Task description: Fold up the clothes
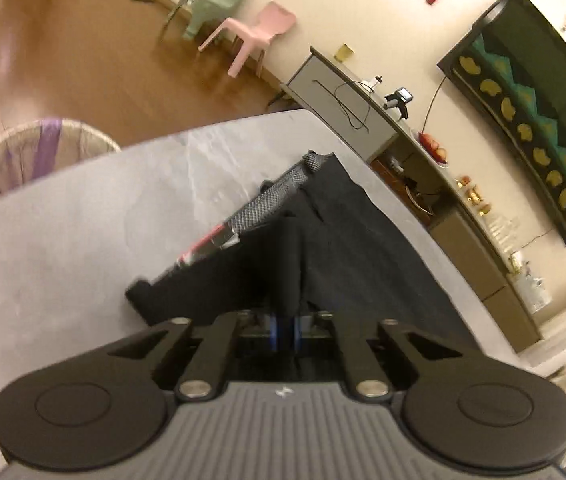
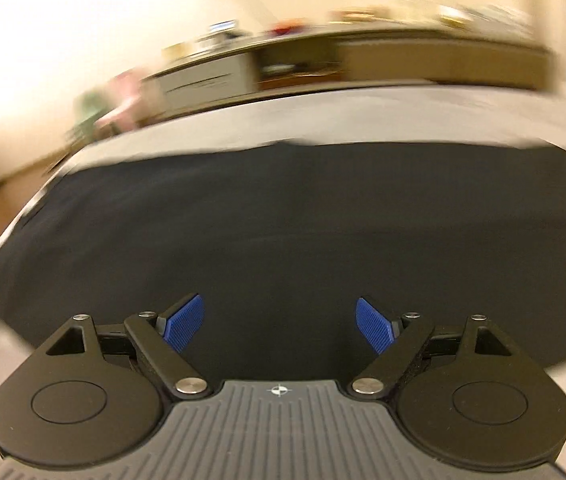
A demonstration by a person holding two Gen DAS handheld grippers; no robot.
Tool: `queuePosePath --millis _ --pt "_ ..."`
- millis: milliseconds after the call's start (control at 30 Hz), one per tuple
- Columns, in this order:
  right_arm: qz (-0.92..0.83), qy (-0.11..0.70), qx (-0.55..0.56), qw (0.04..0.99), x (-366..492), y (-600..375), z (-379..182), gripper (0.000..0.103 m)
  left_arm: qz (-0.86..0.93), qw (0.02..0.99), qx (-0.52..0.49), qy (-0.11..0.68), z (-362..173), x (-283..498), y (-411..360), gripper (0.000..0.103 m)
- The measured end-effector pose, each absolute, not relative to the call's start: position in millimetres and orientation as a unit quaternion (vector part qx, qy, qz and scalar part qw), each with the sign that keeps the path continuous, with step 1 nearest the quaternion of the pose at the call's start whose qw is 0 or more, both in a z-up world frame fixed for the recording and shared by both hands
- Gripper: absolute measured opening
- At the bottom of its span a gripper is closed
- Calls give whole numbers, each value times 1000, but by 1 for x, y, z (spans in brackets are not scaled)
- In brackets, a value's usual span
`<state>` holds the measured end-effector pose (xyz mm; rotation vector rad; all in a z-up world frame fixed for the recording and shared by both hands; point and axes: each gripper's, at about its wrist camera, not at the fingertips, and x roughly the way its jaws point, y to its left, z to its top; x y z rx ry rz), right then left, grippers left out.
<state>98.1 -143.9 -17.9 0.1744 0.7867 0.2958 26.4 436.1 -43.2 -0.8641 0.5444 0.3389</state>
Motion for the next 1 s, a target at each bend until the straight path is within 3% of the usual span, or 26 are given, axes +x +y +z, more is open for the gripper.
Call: queuePosePath --millis 133,200,267,333,367,400,433,500,733,833,900,967,1000 --pt "-14 362 120 924 97 -253 -18 85 159 870 -387 259 -36 32 430 7" --pt "-79 354 129 923 94 -301 -24 86 143 869 -391 267 -37 37 426 14" --pt "-124 359 147 913 97 -343 -34 86 135 871 -386 272 -37 43 419 28" --pt "-129 362 173 907 106 -369 -44 87 128 884 -369 256 -31 50 412 22" --pt "-122 361 173 908 113 -374 -44 85 124 894 -357 240 -26 52 409 7" --pt "-114 360 168 910 121 -375 -45 74 119 904 -345 223 -20 55 405 7" --pt "-105 360 156 914 129 -375 -46 41 114 912 -334 208 -15 58 403 7" --pt "-100 363 123 918 141 -375 -48 9 126 907 -350 199 -16 57 411 7" --pt "-128 365 58 920 151 -387 -49 7 145 860 -419 252 -54 53 432 11" --pt "-152 371 19 916 155 -382 -48 9 201 852 -401 269 -53 51 429 39" --pt "-178 361 -12 915 153 -376 -41 15 238 851 -381 272 -47 48 427 44" --pt "-205 331 -50 920 149 -367 -30 22 256 862 -366 241 -32 36 426 58" --pt "-201 303 -65 929 145 -358 -21 25 266 865 -360 227 -24 32 425 58"
